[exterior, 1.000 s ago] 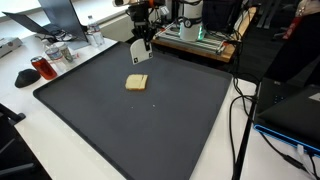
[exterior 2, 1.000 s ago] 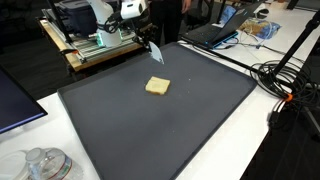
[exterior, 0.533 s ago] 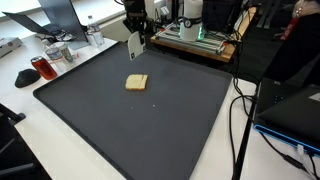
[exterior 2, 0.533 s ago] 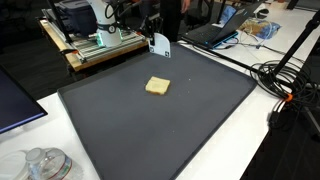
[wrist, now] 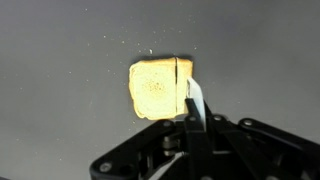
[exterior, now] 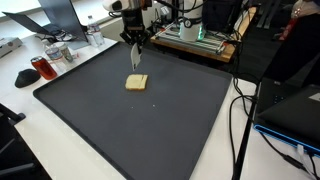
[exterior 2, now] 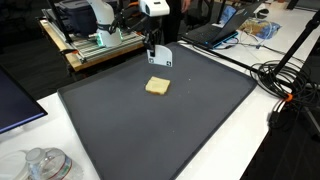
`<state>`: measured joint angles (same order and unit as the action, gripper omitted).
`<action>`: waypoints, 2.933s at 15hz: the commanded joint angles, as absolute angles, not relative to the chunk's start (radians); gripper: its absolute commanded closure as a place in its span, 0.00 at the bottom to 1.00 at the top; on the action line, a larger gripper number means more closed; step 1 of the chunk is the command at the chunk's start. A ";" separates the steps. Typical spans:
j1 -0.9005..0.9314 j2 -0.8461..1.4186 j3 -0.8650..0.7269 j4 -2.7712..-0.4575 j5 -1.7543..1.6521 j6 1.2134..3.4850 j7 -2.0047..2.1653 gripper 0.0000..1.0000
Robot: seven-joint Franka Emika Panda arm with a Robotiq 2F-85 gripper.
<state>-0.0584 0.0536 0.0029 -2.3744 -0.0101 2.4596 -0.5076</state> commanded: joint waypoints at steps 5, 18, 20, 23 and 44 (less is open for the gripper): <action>-0.067 0.244 -0.023 -2.335 -0.166 2.627 -0.505 0.99; -0.063 0.367 -0.018 -2.262 -0.290 2.627 -0.504 0.99; -0.065 0.377 -0.012 -2.255 -0.286 2.606 -0.512 0.99; -0.070 0.402 -0.004 -2.234 -0.279 2.579 -0.527 0.99; -0.099 0.538 -0.002 -2.162 -0.265 2.559 -0.547 0.99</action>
<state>-0.0845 0.4057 0.0027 -2.1899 -0.2539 2.5325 -0.5525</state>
